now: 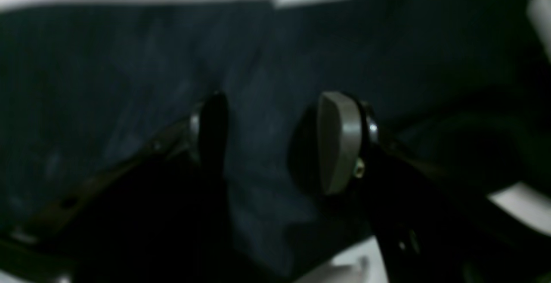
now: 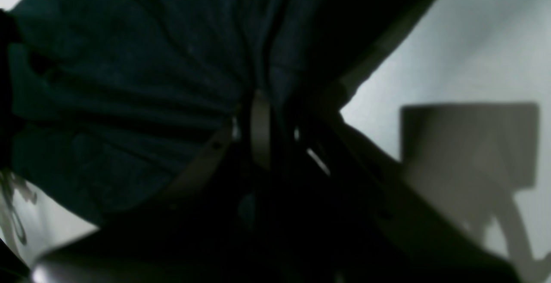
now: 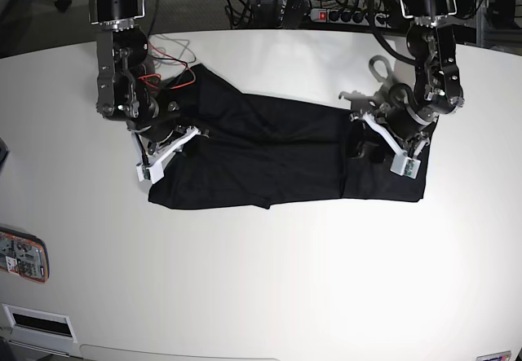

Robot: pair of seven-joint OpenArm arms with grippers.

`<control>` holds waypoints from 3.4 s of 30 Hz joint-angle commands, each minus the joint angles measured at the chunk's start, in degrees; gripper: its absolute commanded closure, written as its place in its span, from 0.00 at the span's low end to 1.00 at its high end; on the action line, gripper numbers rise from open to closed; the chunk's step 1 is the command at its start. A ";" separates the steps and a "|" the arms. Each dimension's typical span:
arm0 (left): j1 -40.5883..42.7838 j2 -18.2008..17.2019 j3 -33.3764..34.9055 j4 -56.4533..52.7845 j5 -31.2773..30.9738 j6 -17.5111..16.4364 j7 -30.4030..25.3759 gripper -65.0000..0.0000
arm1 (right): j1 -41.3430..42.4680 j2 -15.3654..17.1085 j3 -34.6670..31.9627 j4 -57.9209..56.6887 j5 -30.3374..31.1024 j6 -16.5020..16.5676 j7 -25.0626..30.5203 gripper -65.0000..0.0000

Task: Fold the T-shirt properly
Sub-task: 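Grasp the strip ends again and fold them toward each other, then fold the bundle over with the right gripper and press it flat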

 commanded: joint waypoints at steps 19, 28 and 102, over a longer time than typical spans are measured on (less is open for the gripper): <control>-6.81 8.15 19.40 -10.64 -1.15 -0.40 -7.93 0.51 | 6.19 -4.64 -3.42 20.46 -17.82 -2.11 -22.23 1.00; -8.57 9.47 23.18 -13.98 -1.68 -0.40 -8.02 0.51 | 8.74 -11.15 -10.45 20.37 -17.91 -2.11 -22.14 1.00; 19.47 -1.17 -34.31 35.42 -1.77 -0.40 -13.30 0.51 | 16.56 -18.17 -29.71 6.13 -17.38 -10.11 10.48 0.70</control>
